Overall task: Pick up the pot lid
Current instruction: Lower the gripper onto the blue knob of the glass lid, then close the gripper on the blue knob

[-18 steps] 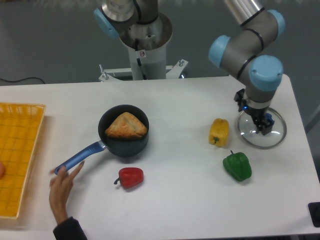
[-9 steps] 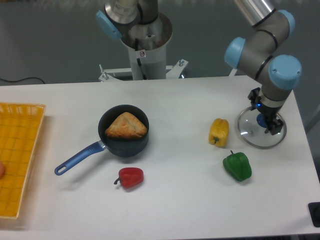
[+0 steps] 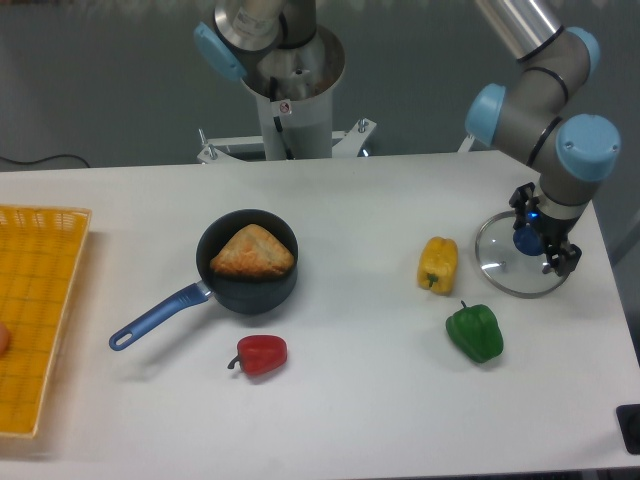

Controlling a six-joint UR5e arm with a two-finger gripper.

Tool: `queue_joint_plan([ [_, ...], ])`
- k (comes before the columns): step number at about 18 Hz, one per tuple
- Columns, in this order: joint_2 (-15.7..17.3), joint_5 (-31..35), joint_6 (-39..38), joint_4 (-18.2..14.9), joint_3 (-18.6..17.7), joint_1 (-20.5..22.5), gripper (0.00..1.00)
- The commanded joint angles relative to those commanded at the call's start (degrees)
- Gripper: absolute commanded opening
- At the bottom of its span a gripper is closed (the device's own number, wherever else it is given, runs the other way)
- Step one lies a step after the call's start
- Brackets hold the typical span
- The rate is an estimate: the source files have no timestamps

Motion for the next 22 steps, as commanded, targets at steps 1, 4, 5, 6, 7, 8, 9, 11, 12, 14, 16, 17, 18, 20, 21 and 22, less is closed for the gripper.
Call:
queue_joint_plan([
  [1,0.09,0.00,-0.09,-0.09,0.26,-0.17,1.00],
  [4,1.23,0.35,-0.53,-0.09,-0.96,-1.14,1.00],
  [5,1.67,0.18,-0.53,-0.09,-1.22,-1.23,1.00],
  [6,2.10,0.00,-0.44,-0.09,-1.57,-0.97,1.00],
  [7,2.37,0.00,-0.36,0.00,-1.75,-0.79,1.00],
  [8,2.37,0.00,-0.44,0.35,-2.19,-0.70,1.00],
  [9,2.46,0.00,-0.27,0.61,-2.54,-0.53,1.00],
  [11,2.55,0.00,0.26,1.49,-3.33,-0.18,1.00],
  [12,2.55,0.17,0.26,1.41,-3.34,-0.17,1.00],
  [14,2.55,0.26,0.44,1.41,-3.42,-0.09,1.00],
  [16,2.29,0.18,0.52,1.41,-3.42,0.09,1.00],
  [17,2.11,0.18,0.52,1.41,-3.42,0.09,1.00],
  [18,1.85,0.18,0.44,1.49,-3.42,0.09,1.00],
  [20,1.41,0.18,0.52,1.49,-3.34,0.18,1.00],
  [21,1.23,0.18,0.44,1.58,-3.34,0.18,1.00],
  [22,0.97,0.18,0.44,1.58,-3.16,0.18,1.00],
])
